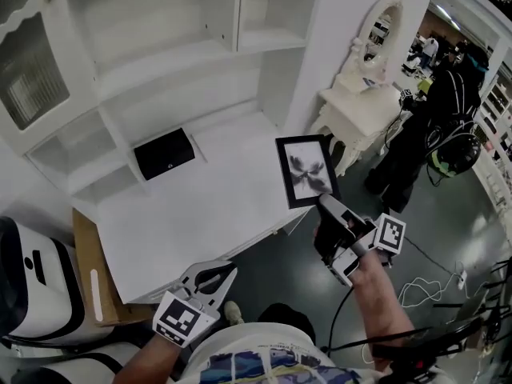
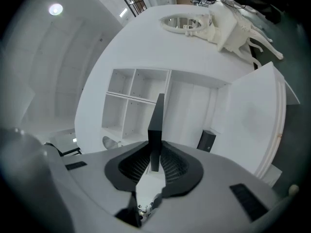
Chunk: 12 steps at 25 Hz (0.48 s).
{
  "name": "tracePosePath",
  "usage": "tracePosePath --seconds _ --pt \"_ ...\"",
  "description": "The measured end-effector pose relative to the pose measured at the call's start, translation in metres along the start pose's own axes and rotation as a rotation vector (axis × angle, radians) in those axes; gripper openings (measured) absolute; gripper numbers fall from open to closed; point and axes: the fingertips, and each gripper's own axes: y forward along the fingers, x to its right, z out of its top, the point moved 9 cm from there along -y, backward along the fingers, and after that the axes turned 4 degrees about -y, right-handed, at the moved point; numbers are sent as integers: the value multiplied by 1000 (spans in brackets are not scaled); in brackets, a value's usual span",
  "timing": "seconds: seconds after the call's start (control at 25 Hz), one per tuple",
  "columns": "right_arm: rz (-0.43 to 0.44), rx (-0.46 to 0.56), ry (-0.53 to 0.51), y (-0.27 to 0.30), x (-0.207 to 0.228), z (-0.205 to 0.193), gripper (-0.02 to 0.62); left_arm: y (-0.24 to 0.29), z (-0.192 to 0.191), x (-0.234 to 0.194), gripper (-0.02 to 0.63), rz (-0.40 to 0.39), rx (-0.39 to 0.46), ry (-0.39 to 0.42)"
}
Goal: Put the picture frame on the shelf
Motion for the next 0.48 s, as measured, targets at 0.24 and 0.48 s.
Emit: tracePosePath --seconds 0.24,0.48 --pt "21 -32 -51 63 -7 42 83 3 7 -37 14 24 20 -7" --pt "63 -62 -76 124 -5 102 83 25 15 -73 14 69 16 6"
